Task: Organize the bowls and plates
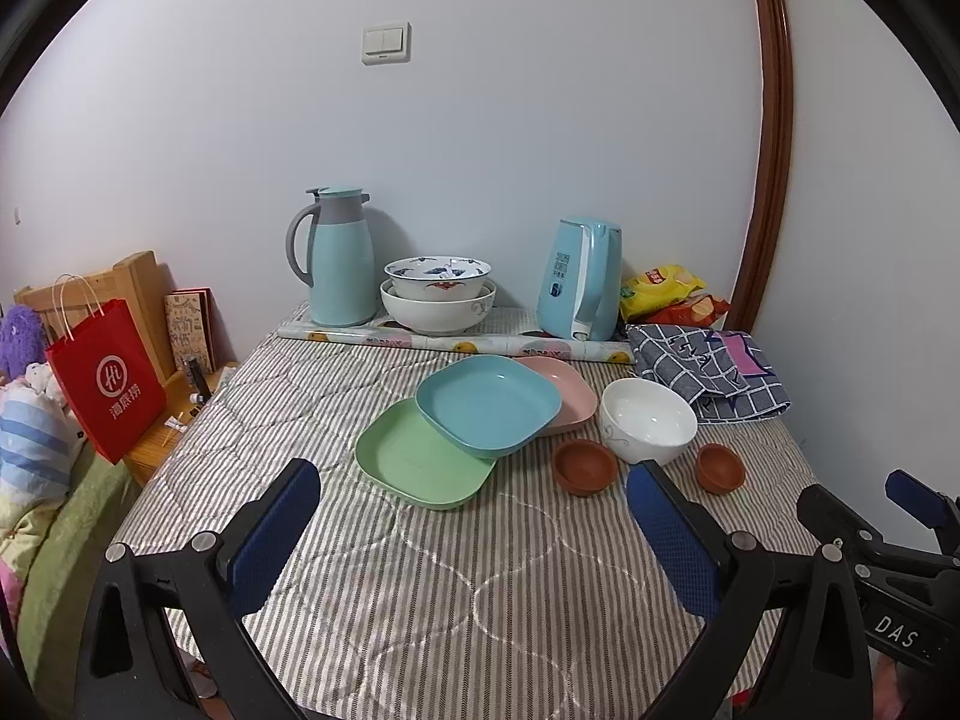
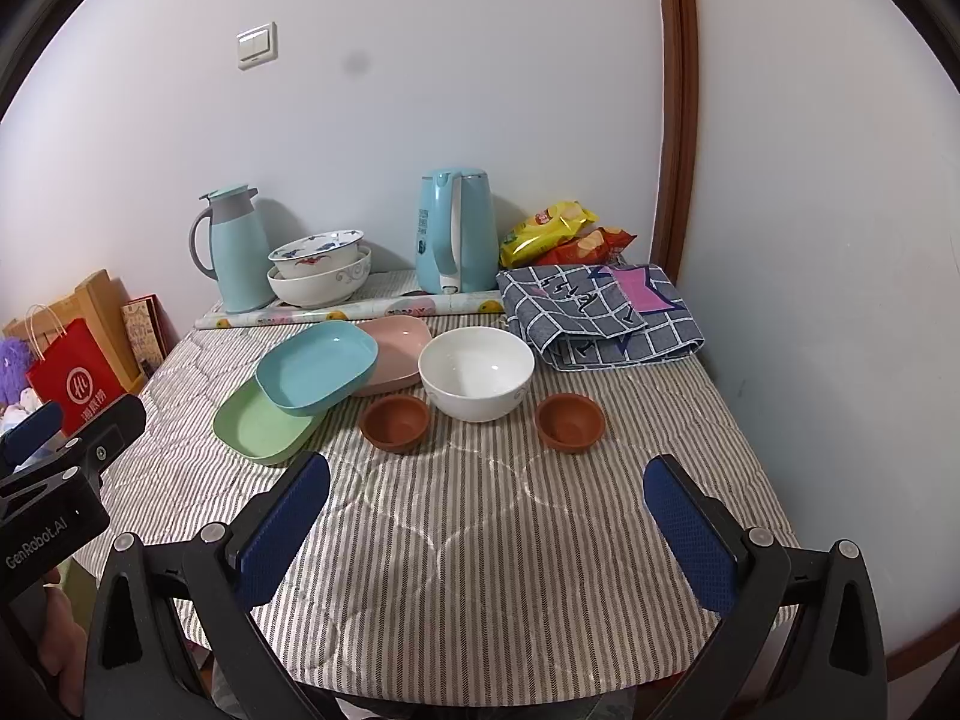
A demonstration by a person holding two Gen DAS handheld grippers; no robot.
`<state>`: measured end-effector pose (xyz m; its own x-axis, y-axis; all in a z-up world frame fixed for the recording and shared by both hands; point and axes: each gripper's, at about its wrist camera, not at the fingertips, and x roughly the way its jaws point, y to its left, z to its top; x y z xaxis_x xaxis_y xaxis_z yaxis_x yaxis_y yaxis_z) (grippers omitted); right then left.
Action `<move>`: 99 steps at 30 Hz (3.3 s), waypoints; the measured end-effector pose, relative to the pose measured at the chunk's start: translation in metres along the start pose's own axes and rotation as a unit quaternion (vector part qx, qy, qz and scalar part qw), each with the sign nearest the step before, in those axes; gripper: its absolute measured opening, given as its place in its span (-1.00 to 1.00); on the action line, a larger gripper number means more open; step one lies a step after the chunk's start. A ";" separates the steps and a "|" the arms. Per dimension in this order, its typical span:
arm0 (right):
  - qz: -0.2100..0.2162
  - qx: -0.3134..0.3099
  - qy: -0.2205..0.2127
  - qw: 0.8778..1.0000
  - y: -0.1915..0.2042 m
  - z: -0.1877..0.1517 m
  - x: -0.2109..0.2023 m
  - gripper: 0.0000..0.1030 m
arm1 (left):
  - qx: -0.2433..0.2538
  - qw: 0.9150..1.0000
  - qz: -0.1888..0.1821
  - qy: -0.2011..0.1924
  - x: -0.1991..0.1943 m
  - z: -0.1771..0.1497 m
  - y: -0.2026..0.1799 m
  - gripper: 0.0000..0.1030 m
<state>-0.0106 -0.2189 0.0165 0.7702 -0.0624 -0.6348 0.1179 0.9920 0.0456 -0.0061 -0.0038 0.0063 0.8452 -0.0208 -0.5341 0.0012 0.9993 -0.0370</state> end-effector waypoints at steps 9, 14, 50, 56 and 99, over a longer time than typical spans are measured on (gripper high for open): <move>0.004 -0.006 -0.001 1.000 0.002 0.005 0.006 1.00 | -0.001 1.000 -0.006 0.007 0.009 0.005 -0.001 1.00; 0.007 0.001 -0.007 1.000 0.000 0.011 0.014 1.00 | -0.004 1.000 -0.006 0.018 0.021 0.011 -0.001 1.00; 0.047 -0.030 0.054 0.997 0.027 0.074 0.131 0.90 | -0.032 0.995 0.005 0.095 0.150 0.054 0.031 0.88; 0.052 -0.045 0.068 0.995 0.034 0.080 0.166 0.70 | -0.046 0.992 0.022 0.118 0.183 0.055 0.054 0.72; 0.095 -0.118 0.194 0.969 0.118 0.070 0.312 -0.80 | -0.035 0.977 -0.043 0.206 0.315 0.037 0.056 -0.81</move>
<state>0.2874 -0.1289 -0.1226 0.4653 0.1238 -0.8765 -0.1847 0.9820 0.0407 0.2800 0.0471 -0.1329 0.5570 -0.1302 -0.8202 0.0138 0.9890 -0.1476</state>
